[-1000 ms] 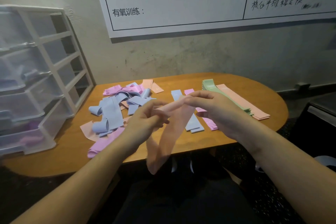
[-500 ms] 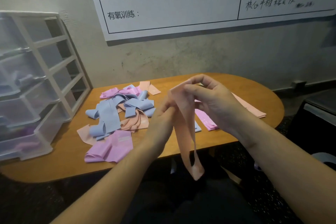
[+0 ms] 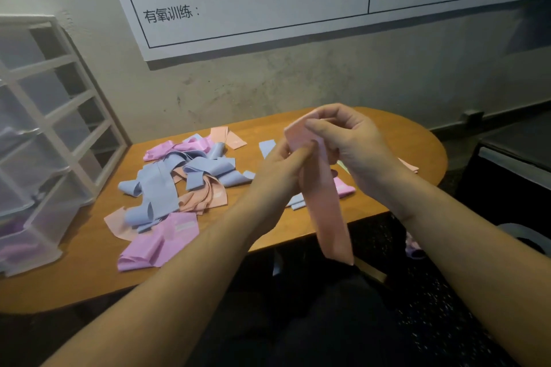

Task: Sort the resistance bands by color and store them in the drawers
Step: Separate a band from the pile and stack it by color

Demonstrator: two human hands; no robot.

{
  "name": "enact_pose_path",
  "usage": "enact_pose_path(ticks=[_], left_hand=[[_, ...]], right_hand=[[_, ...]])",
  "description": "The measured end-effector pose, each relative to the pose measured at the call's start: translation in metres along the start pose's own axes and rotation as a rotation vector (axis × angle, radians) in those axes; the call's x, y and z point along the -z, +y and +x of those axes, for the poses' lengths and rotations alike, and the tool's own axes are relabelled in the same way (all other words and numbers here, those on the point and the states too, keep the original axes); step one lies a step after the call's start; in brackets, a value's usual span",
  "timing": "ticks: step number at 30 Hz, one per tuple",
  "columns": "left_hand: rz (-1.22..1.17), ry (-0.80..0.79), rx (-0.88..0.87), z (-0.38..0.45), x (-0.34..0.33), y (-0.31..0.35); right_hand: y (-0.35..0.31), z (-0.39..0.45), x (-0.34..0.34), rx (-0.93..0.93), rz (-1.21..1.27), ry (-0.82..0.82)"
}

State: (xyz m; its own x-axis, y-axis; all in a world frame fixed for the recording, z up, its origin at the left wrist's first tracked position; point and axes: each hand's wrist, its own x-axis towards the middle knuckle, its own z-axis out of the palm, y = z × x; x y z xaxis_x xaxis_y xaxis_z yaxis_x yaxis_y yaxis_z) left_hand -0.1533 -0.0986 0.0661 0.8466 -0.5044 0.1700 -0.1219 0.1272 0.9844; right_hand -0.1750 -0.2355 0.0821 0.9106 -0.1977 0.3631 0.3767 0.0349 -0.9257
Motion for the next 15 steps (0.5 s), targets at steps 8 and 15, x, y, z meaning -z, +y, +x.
enact_pose_path(ticks=[8, 15], left_hand=[[-0.197, 0.008, 0.080, 0.035, -0.031, 0.008], [-0.458, 0.116, 0.236, 0.086, -0.053, 0.015]], right_hand=[[0.018, 0.002, 0.035, -0.153, 0.065, 0.084], [0.029, -0.007, 0.074, -0.359, -0.083, -0.032]])
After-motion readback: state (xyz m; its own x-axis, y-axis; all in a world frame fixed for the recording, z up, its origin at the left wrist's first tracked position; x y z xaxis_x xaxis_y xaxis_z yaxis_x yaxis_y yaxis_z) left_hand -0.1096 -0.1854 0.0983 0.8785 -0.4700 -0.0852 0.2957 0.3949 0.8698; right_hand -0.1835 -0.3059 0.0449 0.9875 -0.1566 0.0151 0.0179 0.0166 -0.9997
